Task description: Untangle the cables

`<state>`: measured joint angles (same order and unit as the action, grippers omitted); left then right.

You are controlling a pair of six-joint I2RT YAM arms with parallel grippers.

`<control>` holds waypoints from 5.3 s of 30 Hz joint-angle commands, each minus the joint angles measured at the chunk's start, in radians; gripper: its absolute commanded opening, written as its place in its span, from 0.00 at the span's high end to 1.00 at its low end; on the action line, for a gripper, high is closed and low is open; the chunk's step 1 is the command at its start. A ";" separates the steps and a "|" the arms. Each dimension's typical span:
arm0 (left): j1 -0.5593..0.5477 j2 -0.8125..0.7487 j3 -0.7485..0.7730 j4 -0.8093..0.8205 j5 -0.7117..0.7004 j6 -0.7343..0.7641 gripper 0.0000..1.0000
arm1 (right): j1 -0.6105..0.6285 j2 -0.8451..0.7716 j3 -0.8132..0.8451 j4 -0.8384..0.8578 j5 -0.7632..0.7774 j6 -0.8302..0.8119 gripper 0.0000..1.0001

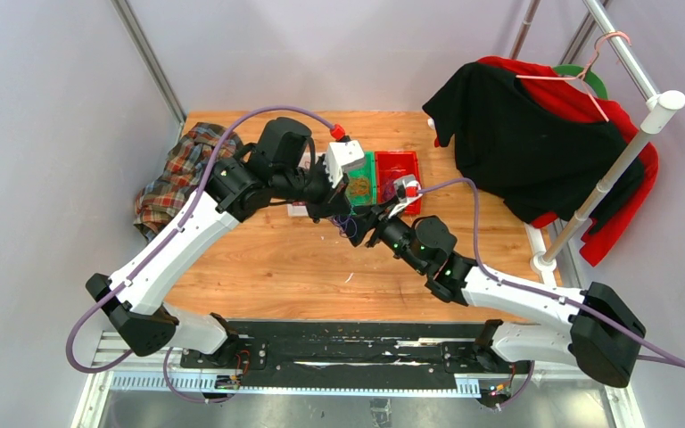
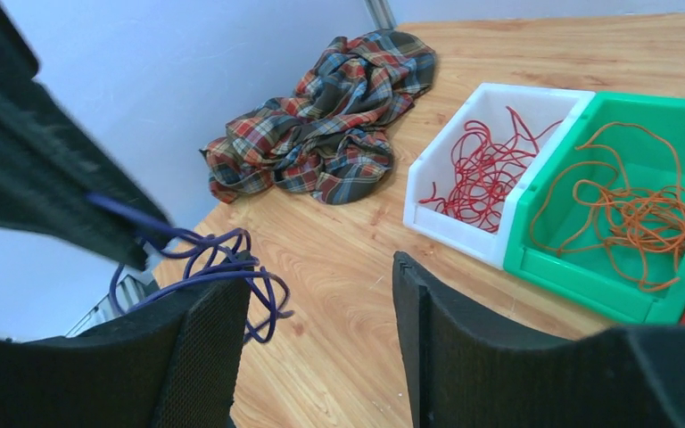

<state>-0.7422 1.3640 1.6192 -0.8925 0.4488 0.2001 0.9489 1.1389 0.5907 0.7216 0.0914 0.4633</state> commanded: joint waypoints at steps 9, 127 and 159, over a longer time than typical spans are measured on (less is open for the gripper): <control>-0.002 -0.029 0.119 -0.048 0.153 -0.024 1.00 | 0.012 0.005 -0.055 0.014 0.181 -0.007 0.66; 0.859 -0.074 -0.797 0.802 -0.139 -0.053 0.02 | -0.643 -0.090 -0.196 -0.370 0.858 -0.338 0.23; 0.722 -0.020 -1.401 1.895 -0.431 -0.147 0.02 | -0.848 0.297 -0.380 0.370 0.304 -0.545 0.22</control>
<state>-0.0151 1.3746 0.0921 1.0561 0.1295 0.0154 0.1604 1.4414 0.1715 1.0683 0.4377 -0.0986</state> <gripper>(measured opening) 0.979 0.779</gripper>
